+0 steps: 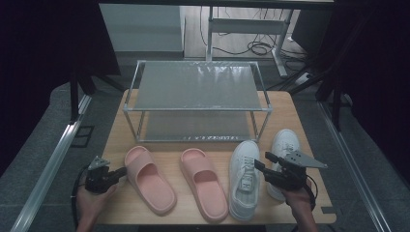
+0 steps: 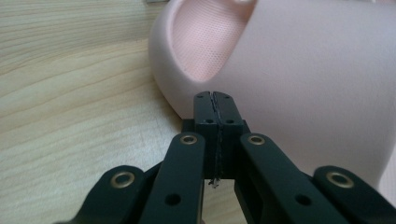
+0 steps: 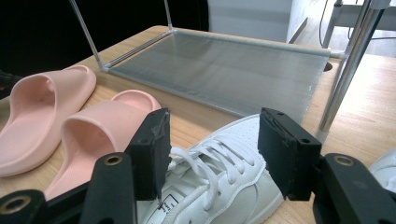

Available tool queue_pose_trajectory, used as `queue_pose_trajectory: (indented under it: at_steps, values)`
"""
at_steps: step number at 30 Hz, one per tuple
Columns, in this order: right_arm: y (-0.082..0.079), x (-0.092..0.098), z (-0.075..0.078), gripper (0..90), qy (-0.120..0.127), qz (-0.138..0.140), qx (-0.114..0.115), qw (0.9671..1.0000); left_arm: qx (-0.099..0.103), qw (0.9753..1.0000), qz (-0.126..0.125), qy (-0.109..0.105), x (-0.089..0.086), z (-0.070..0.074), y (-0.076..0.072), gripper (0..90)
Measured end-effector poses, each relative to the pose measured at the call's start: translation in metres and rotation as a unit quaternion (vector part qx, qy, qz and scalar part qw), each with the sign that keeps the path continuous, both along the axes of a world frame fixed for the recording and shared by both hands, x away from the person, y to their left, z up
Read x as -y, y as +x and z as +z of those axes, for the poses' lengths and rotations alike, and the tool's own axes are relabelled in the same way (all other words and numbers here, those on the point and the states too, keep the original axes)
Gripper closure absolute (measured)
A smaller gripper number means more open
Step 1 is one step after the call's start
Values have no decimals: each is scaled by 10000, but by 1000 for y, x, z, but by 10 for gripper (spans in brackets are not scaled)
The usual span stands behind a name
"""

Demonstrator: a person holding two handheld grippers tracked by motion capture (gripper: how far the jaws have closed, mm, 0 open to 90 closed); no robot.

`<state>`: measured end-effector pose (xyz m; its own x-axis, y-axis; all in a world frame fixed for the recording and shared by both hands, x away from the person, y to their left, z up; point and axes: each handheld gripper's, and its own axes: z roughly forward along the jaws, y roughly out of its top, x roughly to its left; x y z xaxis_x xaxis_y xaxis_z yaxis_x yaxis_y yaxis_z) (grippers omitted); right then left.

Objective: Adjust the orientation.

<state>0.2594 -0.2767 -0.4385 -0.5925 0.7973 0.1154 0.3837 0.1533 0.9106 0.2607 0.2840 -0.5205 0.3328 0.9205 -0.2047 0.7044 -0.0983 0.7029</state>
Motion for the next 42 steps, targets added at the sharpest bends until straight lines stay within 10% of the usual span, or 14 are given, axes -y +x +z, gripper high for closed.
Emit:
queue_pose_trajectory:
  at_steps: [24, 42]
  values:
    - [2, -5, -5, 439, -64, 61, -63, 9999, -63, 9998, -152, 61, 17, -3, 34, 900]
    - [0, -3, -4, 438, -43, 29, -48, 10000, 385, 9953, -818, -347, 39, 27, -48, 900]
